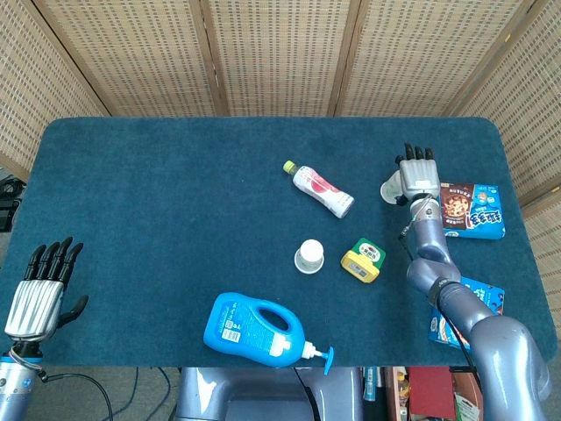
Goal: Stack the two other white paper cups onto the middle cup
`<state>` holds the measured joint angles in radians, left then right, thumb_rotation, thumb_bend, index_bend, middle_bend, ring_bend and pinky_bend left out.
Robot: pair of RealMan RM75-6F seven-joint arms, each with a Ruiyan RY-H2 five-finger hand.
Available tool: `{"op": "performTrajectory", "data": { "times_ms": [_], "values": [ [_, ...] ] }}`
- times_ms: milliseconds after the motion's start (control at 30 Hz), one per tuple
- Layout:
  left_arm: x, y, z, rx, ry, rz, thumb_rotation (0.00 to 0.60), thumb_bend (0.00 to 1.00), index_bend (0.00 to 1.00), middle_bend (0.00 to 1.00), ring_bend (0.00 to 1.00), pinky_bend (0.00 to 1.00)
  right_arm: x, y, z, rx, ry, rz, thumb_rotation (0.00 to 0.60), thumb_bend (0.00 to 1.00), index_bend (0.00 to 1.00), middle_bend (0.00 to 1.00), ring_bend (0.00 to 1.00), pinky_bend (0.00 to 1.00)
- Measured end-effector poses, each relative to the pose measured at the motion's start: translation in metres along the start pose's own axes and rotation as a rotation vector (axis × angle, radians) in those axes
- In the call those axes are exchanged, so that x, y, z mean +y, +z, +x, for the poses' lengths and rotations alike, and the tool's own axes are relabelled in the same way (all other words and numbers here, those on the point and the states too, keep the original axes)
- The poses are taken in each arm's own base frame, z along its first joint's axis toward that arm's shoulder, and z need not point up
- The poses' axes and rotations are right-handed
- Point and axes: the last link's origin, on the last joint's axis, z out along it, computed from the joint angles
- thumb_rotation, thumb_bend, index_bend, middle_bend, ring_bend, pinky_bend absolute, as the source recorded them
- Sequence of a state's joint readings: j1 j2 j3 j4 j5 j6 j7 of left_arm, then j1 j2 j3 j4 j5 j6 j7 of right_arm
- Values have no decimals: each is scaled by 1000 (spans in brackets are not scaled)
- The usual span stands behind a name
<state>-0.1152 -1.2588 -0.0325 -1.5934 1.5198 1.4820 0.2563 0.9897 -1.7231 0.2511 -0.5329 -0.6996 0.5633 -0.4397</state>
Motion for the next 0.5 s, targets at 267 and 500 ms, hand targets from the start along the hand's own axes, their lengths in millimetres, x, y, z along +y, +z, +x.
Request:
{"op": "performTrajectory", "data": {
  "times_ms": [267,500],
  "values": [
    [4,0,-1,-4,-2,-21,600,315,0,0,0,0,0,4,-6,-10,-19,0,600,157,343,66,0,104],
    [4,0,0,-1,-6,-21,600,316,0,0,0,0,0,4,-6,0,-11,-1,600,157,464,136,0,104]
  ]
}}
